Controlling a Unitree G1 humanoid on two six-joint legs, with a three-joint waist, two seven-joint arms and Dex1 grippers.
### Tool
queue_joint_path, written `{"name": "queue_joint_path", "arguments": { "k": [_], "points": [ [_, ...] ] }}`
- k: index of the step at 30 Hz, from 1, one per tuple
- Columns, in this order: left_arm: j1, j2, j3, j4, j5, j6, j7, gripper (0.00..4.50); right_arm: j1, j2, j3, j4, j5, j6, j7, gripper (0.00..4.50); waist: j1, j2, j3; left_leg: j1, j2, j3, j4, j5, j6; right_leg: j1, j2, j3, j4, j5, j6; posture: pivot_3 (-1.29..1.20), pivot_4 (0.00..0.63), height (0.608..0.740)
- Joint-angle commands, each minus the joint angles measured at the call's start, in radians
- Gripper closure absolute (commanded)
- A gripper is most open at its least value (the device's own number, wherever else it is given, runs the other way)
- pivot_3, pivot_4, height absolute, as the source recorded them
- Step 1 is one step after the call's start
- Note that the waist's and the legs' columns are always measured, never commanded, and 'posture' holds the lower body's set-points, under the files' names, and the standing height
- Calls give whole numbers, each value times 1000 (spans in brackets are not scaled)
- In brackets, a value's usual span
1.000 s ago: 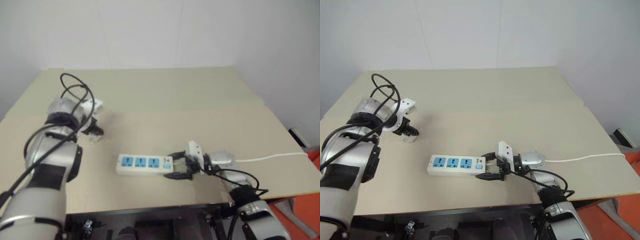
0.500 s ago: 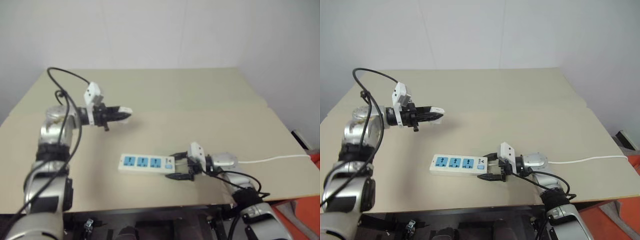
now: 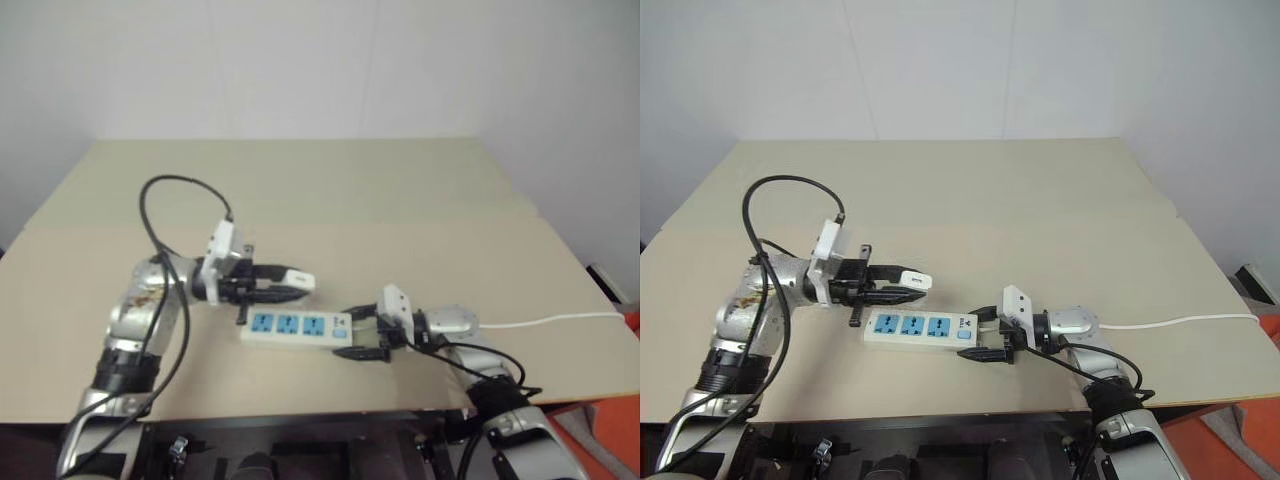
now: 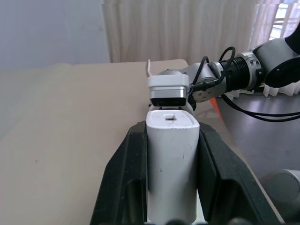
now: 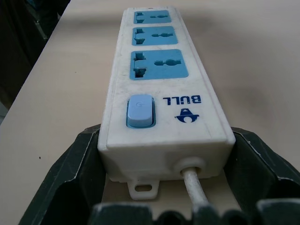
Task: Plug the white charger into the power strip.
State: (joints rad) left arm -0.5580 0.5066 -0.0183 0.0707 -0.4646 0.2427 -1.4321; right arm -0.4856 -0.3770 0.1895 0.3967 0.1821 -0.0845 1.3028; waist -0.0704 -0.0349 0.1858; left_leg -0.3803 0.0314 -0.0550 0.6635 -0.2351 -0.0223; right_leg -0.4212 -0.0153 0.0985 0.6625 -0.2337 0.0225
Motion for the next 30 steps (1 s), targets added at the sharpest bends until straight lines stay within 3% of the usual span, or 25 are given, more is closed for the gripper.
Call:
{"name": "queue_joint_path", "arguments": {
  "k": [1, 12, 30],
  "points": [
    [9, -29, -8, 25, 2, -66, 6, 3502, 11, 1, 14, -29, 8, 8, 1, 1073, 0, 0, 0, 0, 0, 0, 0, 0, 0, 0, 0, 0, 0, 0, 0, 0, 150, 740],
    [36, -58, -60, 67, -4, -18, 11, 3502, 14, 9, 26, -39, 3, 14, -3, 1073, -2, 0, 0, 0, 0, 0, 0, 0, 0, 0, 0, 0, 0, 0, 0, 0, 150, 740],
    [35, -128, -111, 196, 63, -122, 42, 3502, 36, 4, 23, -76, 9, 36, -24, 1073, -2, 0, 0, 0, 1, 0, 0, 0, 0, 0, 1, 0, 0, 0, 0, 0, 150, 740]
  ]
}}
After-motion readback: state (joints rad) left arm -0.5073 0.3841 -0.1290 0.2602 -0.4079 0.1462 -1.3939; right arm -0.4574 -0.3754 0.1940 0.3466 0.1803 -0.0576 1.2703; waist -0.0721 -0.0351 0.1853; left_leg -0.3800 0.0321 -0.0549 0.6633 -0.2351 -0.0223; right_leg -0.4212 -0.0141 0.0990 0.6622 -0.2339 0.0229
